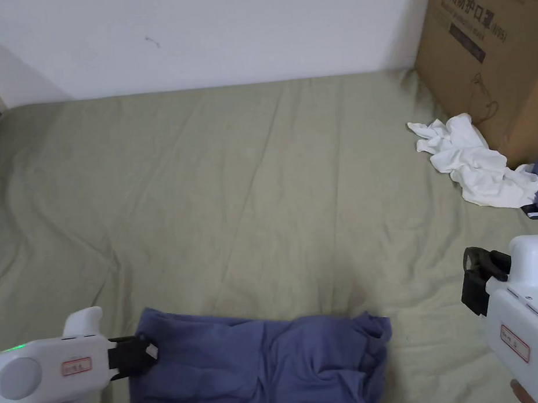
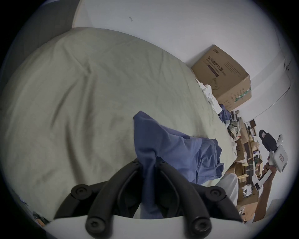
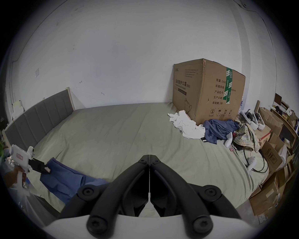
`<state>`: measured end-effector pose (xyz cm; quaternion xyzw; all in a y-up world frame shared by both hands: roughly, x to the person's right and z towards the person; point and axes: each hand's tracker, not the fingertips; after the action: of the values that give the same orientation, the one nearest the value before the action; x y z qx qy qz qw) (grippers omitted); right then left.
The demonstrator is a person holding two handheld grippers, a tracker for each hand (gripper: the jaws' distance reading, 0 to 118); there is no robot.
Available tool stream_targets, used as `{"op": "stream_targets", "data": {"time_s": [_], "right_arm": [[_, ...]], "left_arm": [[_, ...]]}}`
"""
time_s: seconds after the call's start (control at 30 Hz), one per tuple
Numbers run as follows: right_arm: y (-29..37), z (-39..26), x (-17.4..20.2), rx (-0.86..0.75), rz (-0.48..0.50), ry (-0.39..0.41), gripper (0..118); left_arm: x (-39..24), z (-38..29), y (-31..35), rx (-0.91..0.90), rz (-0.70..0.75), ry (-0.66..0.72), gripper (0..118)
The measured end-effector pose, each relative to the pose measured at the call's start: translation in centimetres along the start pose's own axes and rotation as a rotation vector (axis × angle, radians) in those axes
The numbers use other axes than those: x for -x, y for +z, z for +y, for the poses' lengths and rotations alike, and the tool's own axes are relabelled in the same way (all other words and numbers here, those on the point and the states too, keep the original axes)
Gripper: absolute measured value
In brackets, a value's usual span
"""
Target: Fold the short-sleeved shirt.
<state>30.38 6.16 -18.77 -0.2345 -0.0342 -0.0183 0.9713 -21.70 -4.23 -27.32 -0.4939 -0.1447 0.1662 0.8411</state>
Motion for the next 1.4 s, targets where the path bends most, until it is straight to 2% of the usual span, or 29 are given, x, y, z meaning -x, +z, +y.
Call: {"op": "stream_targets", "data": {"time_s": [0.2,0.3,0.43,0.63,0.83,0.97,1.17,1.2,1.23,1.3,1.33,1.4], "right_arm": [[0.0,-0.1,0.2,-0.005,0.02,-0.012,2],[0.2,-0.2,0.1,-0.009,0.024,-0.017,2],[0.5,-0.2,-0.5,-0.014,0.023,-0.027,2],[1.3,-0.4,-2.0,-0.026,0.007,-0.039,2],[2.1,-0.8,-3.7,-0.026,-0.028,-0.057,3],[2.4,-1.1,-4.7,-0.02,-0.047,-0.062,3],[3.0,-1.5,-5.7,-0.012,-0.073,-0.07,3],[3.1,-1.6,-5.8,-0.011,-0.077,-0.073,3],[3.1,-1.6,-5.9,-0.011,-0.079,-0.075,3],[3.1,-1.6,-6.0,-0.01,-0.083,-0.077,3],[3.1,-1.6,-6.0,-0.01,-0.085,-0.078,3],[3.0,-1.5,-5.9,-0.01,-0.083,-0.079,3]], "left_arm": [[-1.8,1.4,1.8,0.013,0.045,-0.002,16],[-5.1,1.8,1.5,0.019,0.025,-0.02,16],[-11.1,2.1,0.0,0.055,-0.04,-0.113,16],[-19.1,1.3,-5.2,0.155,-0.059,-0.23,16],[-24.3,-0.7,-11.2,0.235,-0.063,-0.256,16],[-26.4,-2.2,-14.8,0.27,-0.067,-0.221,16],[-28.3,-4.0,-18.0,0.298,0.019,-0.268,16],[-28.4,-4.1,-17.8,0.294,0.023,-0.274,19],[-28.5,-4.1,-17.6,0.288,0.03,-0.283,31],[-28.4,-3.6,-16.7,0.286,-0.001,-0.294,84],[-28.5,-3.4,-16.1,0.279,-0.064,-0.275,87],[-28.7,-2.8,-14.3,0.207,-0.091,-0.254,89]]}}
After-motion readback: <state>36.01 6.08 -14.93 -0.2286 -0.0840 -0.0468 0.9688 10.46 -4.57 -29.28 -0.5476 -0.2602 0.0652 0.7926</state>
